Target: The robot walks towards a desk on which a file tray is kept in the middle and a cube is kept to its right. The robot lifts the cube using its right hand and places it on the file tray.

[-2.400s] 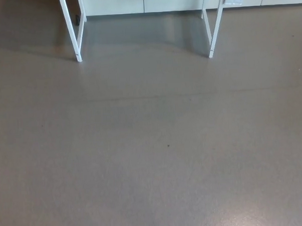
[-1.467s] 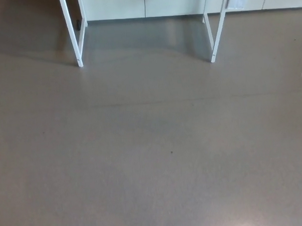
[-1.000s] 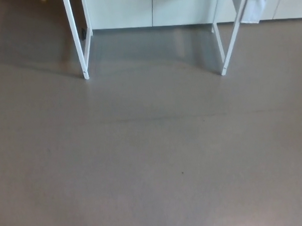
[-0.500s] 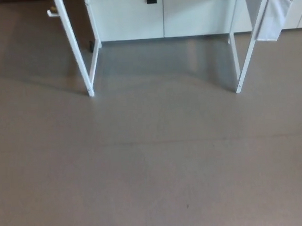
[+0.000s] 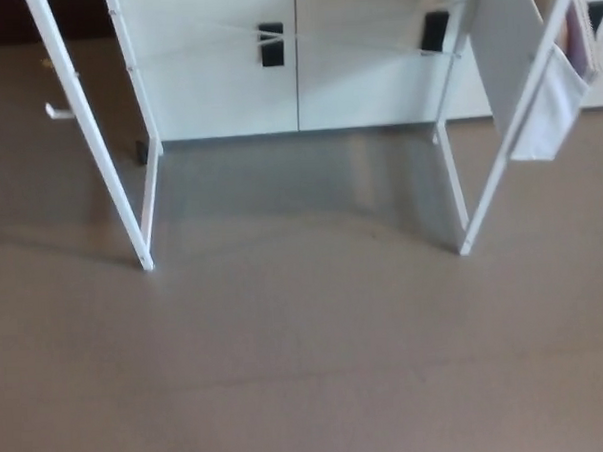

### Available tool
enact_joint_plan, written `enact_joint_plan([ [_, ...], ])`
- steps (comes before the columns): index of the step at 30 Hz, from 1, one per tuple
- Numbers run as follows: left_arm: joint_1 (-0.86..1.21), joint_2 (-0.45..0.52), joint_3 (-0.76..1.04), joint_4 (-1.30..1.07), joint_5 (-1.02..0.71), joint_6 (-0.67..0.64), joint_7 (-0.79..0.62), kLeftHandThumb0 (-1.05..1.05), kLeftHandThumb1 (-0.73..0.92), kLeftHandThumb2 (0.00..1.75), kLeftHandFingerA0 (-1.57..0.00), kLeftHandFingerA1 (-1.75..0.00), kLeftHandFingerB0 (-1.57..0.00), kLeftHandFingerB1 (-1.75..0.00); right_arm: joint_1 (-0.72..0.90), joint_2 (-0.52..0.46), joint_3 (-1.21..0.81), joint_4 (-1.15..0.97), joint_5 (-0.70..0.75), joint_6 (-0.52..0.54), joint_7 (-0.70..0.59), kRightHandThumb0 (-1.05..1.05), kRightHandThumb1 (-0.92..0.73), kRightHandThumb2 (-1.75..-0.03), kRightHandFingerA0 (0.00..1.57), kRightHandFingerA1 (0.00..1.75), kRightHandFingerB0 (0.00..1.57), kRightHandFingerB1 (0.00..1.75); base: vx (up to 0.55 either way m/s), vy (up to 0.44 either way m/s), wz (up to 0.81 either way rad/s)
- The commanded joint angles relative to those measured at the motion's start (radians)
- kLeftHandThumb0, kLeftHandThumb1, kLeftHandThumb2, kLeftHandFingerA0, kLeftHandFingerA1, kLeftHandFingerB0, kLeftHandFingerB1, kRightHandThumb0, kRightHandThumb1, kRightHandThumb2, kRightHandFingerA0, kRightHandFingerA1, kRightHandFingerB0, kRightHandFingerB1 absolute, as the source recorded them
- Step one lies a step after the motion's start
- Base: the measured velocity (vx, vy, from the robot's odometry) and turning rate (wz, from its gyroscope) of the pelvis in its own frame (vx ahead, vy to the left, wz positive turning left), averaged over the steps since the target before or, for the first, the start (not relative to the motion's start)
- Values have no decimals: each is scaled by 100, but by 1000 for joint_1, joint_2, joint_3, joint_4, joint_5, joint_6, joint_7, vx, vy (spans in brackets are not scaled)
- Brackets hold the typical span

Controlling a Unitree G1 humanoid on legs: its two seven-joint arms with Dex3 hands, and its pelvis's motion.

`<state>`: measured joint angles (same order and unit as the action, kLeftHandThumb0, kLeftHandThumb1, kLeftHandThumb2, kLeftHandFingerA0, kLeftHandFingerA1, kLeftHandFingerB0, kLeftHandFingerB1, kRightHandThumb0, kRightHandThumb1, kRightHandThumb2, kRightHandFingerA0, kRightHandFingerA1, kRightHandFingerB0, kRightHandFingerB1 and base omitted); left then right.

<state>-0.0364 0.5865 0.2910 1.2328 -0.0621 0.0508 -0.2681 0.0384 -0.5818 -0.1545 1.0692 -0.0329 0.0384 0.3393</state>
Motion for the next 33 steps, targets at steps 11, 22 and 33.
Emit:
enact_joint_plan([
  [11,-2,9,25,4,-27,-11,-14,-105,81,93,-31,-151,-9,-135,-15,-29,127,63,-76,-148,-15,-78,-62,-99,10,49,3,41,568,52,24],
  [22,-7,8,4,-6,-10,-15,-9,-105,86,93,-30,-144,-5,-124,-23,-34,126,87,-75,-164,-16,-78,-62,-99,10,49,3,41,416,157,-30],
  [33,-11,-3,25,3,-25,-24,-16,-105,3,116,-74,-131,-4,-98,-24,-70,87,-3,-75,-87,6,-71,-55,-93,2,46,4,30,245,-43,3],
])
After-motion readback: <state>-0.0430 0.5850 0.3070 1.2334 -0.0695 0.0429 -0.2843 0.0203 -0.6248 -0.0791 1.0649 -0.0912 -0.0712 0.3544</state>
